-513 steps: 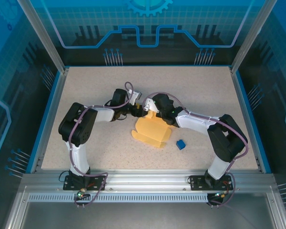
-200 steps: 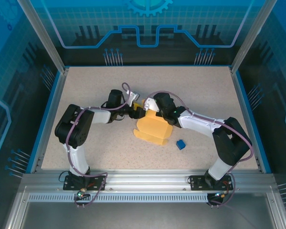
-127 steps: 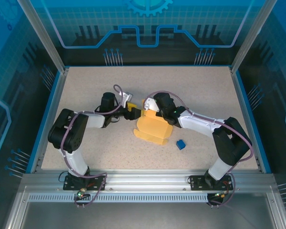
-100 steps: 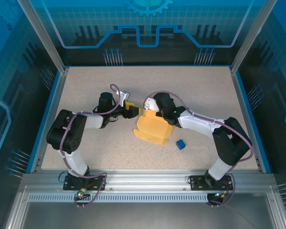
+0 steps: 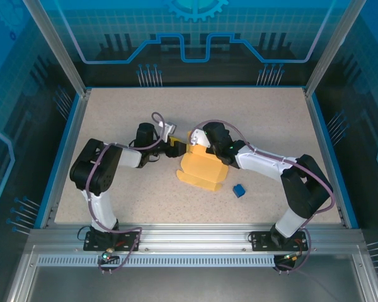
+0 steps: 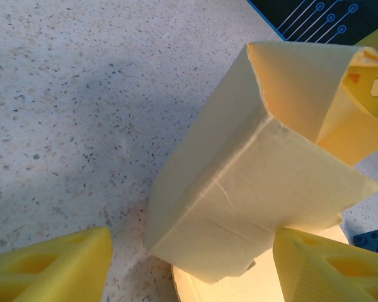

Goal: Fold the paper box

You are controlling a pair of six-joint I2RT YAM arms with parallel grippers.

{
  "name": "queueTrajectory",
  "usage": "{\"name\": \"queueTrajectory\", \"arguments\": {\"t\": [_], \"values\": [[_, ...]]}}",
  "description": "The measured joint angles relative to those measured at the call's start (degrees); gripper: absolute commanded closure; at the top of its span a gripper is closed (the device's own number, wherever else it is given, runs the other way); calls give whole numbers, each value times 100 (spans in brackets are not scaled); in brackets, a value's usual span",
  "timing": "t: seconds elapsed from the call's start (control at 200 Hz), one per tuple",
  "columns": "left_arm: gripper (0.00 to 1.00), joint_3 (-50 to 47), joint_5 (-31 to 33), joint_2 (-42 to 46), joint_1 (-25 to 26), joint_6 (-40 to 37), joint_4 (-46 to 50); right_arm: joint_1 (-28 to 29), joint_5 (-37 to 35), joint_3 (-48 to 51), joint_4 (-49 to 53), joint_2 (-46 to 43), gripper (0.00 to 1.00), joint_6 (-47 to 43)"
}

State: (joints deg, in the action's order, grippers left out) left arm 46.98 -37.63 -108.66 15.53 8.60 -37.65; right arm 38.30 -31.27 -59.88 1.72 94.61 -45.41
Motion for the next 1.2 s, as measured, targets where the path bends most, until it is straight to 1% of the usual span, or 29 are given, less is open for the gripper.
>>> {"name": "queueTrajectory", "arguments": {"t": [0.11,0.165,0.24,0.53,0.64,0.905,1.201], "values": [[35,90,-57,-50,20,-26,7,0,-15,0,-2,24,100,-4],[40,170,-94,-96,31,-72,20,0,-31,0,-2,55,100,-7],[43,251,-131,-144,42,-120,35,4,-94,0,-7,107,100,-35],[43,404,-175,-275,101,-170,199,105,-315,57,-210,227,100,-249],[42,428,-175,-304,129,-192,273,129,-369,133,-337,229,100,-328],[31,439,-52,-310,240,-271,365,157,-433,173,-422,229,100,-376],[29,520,153,-315,352,-247,413,157,-431,173,-417,227,100,-369]]}}
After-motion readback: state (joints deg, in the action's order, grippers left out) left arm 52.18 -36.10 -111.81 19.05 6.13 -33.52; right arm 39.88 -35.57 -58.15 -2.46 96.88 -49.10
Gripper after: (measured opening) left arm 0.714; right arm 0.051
